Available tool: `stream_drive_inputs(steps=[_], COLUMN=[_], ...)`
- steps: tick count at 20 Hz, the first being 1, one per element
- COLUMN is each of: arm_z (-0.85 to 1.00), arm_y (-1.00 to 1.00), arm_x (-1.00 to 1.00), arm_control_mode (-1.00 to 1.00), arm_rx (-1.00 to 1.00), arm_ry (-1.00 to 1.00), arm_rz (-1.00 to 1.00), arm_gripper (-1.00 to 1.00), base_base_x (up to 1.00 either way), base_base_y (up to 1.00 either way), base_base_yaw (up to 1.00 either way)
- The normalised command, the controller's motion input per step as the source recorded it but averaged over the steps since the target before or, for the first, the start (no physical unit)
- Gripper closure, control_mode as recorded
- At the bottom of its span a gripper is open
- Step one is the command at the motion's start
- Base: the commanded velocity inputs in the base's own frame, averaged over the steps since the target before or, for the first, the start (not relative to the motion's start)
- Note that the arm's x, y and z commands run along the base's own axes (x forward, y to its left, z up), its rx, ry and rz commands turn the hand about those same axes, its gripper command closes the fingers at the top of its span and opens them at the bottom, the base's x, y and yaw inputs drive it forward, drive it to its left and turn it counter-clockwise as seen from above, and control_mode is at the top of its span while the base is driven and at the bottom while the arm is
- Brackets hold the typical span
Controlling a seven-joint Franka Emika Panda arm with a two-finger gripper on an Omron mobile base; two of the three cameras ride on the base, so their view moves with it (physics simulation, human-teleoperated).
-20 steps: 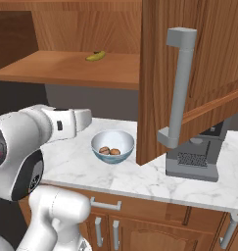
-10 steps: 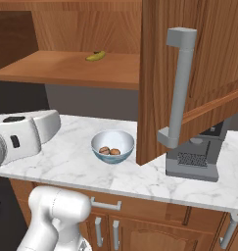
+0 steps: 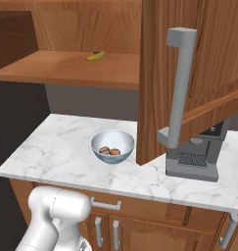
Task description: Open the cabinet. Pick the tangerine and tangerine from the cabinet and place them into the bowl. Then close the cabinet.
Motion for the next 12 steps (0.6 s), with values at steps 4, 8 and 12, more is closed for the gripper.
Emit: stream_drive_inputs(steps=[4, 8, 12], arm_z=[0.01, 0.16, 0.13], arm_y=[0.64, 0.31, 0.24], arm_x=[-0.44, -0.61, -0.61], arm_control_mode=[-1.0, -1.0, -1.0], arm_rx=[0.0, 0.0, 0.0], arm_ry=[-0.02, -0.09, -0.13], arm_rz=[0.02, 0.0, 0.0], arm_gripper=[-1.0, -1.0, -1.0], base_base_x=[0.0, 0.0, 0.0], base_base_y=[0.0, 0.0, 0.0], base_base_yaw=[0.0, 0.0, 0.0])
